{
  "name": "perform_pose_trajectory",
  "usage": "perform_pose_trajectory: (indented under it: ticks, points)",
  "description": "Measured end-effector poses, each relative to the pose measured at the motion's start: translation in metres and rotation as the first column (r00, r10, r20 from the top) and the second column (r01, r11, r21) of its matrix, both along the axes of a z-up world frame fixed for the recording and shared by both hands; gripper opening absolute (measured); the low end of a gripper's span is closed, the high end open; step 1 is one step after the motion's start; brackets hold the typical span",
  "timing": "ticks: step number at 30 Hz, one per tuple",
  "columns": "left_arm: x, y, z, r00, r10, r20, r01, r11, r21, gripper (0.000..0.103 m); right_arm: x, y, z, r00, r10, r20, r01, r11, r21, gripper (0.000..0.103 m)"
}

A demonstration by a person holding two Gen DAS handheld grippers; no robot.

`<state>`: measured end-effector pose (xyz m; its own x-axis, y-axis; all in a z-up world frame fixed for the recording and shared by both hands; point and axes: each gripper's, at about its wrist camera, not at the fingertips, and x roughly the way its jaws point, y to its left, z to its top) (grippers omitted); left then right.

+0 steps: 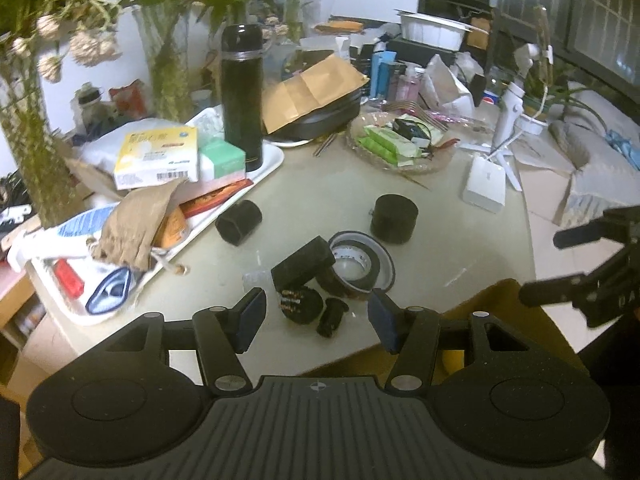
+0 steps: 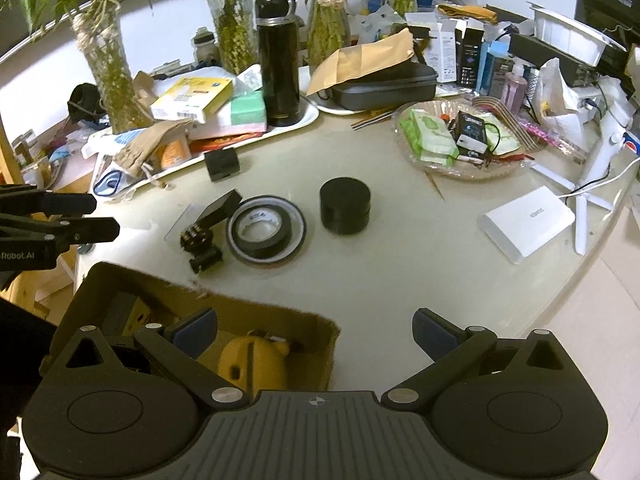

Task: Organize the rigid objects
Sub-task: 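Move the left tool to a second black adapter while the right tool approaches the black jar, then close the left tool on the second black adapter beside the tape roll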

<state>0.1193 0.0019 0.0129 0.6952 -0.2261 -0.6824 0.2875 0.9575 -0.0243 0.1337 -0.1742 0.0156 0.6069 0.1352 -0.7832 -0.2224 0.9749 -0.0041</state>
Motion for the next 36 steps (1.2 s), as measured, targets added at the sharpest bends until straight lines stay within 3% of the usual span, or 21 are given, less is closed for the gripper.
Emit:
perform_pose_trajectory:
  ticks: [23, 31, 36]
  points:
    - [0.076, 0.009, -0.037, 0.97, -0.244, -0.022, 0.245, 0.966, 0.085, 0.055, 0.043, -0.026, -0.015, 0.998, -0.048, 0.044, 0.046, 0.998, 0.05, 0.103]
    - [0.101, 0.007, -0.056, 0.939, -0.341, -0.05, 0.345, 0.932, 0.112, 0.056, 0.051, -0.035, -0.022, 0.995, -0.091, 0.031, 0.088, 0.992, 0.088, 0.103]
    - [0.119, 0.008, -0.065, 0.91, -0.41, -0.062, 0.414, 0.907, 0.072, 0.056, 0.053, -0.04, -0.024, 0.995, -0.102, 0.02, 0.099, 0.988, 0.122, 0.103]
